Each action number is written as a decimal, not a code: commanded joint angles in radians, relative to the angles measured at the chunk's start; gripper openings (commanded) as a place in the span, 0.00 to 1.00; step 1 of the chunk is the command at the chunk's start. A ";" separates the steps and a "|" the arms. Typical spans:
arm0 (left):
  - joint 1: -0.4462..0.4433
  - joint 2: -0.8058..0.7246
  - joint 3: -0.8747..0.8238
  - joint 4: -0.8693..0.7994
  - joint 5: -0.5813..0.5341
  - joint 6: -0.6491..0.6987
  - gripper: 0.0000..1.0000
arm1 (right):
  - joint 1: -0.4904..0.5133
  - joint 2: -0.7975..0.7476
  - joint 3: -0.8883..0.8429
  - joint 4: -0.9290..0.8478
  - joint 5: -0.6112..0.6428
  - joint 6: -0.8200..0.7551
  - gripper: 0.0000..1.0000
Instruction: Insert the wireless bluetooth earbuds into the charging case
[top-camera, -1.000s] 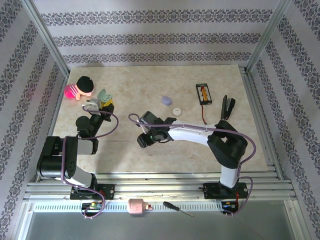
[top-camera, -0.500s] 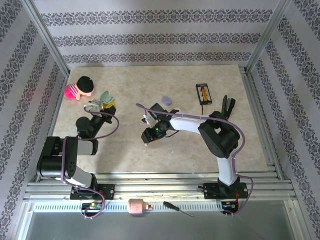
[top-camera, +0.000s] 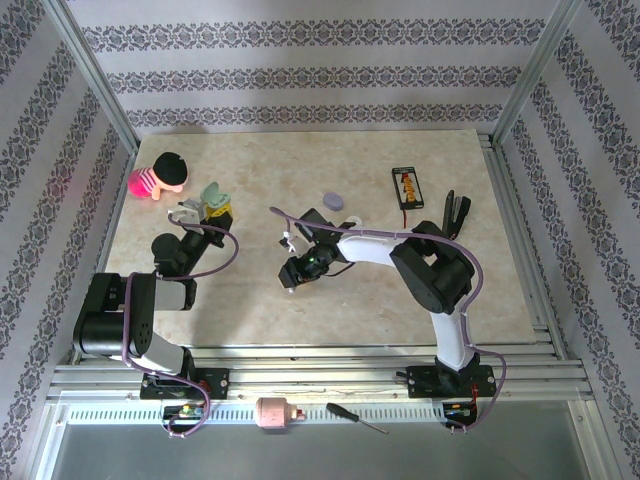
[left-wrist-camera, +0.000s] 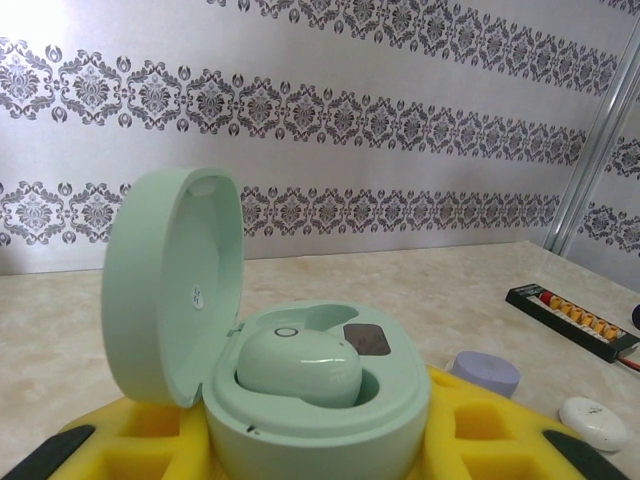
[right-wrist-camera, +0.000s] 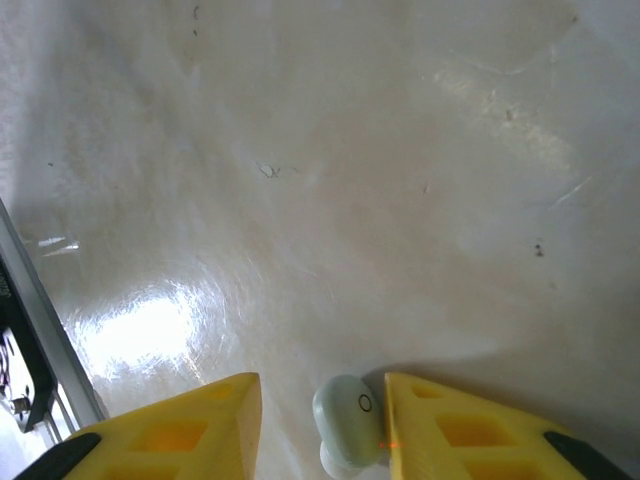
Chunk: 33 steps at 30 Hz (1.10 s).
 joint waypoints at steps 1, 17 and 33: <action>0.010 -0.017 -0.003 0.052 0.022 -0.010 0.26 | -0.014 0.011 -0.020 0.028 -0.041 0.012 0.35; 0.010 -0.014 -0.006 0.053 0.024 -0.010 0.26 | -0.020 0.003 -0.049 0.050 -0.067 0.021 0.25; 0.009 -0.016 -0.009 0.052 0.042 -0.012 0.26 | -0.018 -0.007 -0.053 0.044 -0.031 0.020 0.20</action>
